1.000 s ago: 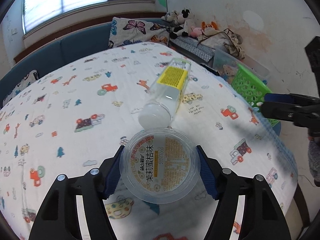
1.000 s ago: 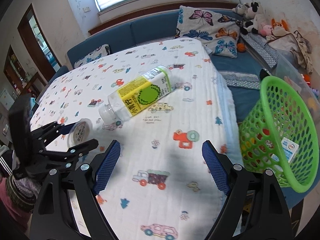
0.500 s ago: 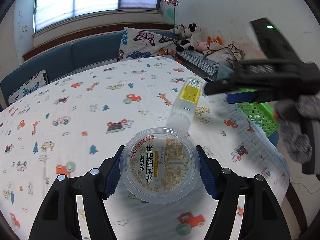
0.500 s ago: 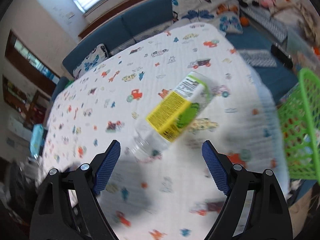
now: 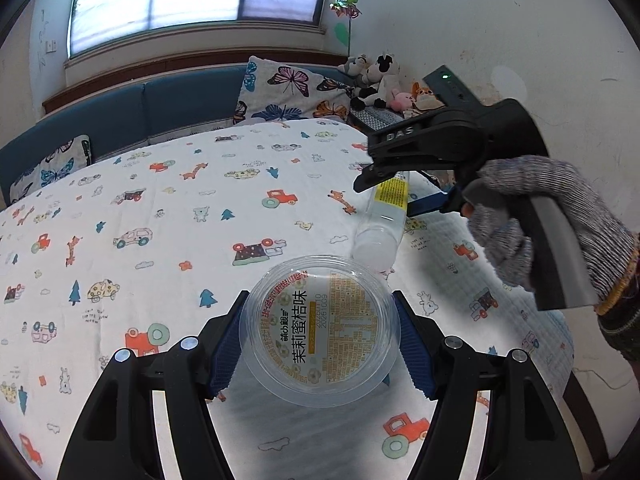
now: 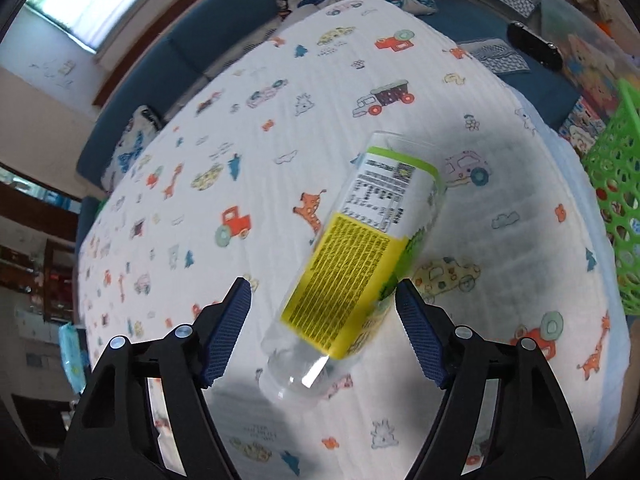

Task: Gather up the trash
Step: 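Grasp the yogurt cup with left gripper while right gripper grasps the yellow-labelled bottle, then carry the bottle into the green basket and open right gripper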

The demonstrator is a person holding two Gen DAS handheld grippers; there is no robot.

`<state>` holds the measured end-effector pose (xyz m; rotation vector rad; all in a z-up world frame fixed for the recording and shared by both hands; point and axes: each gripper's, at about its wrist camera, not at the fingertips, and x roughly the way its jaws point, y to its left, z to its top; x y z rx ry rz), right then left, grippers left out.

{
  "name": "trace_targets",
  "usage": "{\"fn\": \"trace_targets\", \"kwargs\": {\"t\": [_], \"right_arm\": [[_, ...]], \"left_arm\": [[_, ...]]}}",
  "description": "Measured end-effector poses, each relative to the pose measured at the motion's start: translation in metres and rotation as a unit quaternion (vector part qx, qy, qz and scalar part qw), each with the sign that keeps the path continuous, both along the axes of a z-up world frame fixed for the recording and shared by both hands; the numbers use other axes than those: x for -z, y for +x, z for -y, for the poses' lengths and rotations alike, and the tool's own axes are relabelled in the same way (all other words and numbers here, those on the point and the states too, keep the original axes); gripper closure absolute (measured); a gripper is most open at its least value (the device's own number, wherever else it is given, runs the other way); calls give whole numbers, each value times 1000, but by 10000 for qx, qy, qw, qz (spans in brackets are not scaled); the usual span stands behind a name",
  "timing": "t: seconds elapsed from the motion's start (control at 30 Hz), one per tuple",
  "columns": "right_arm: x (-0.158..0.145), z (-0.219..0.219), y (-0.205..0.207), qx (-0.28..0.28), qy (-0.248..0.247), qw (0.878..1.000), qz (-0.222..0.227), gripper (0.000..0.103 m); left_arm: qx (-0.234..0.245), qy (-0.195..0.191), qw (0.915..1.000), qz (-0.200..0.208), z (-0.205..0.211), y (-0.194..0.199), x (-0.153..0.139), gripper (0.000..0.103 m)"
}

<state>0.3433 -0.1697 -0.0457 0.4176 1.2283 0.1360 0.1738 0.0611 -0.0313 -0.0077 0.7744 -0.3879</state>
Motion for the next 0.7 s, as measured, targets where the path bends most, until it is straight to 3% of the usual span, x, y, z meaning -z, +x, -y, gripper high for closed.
{"fn": "trace_targets", "kwargs": {"t": [0.37,0.7], "right_arm": [[23,-16,10,-203,-535,9979,-314,42],[18,-20,-4,-754,-421,9963,-21,46]], "left_arm": [[-27,-123,9999,-96,-11,7,8,37],[-94,-99,9998,-123,-10,8,8,37]]}}
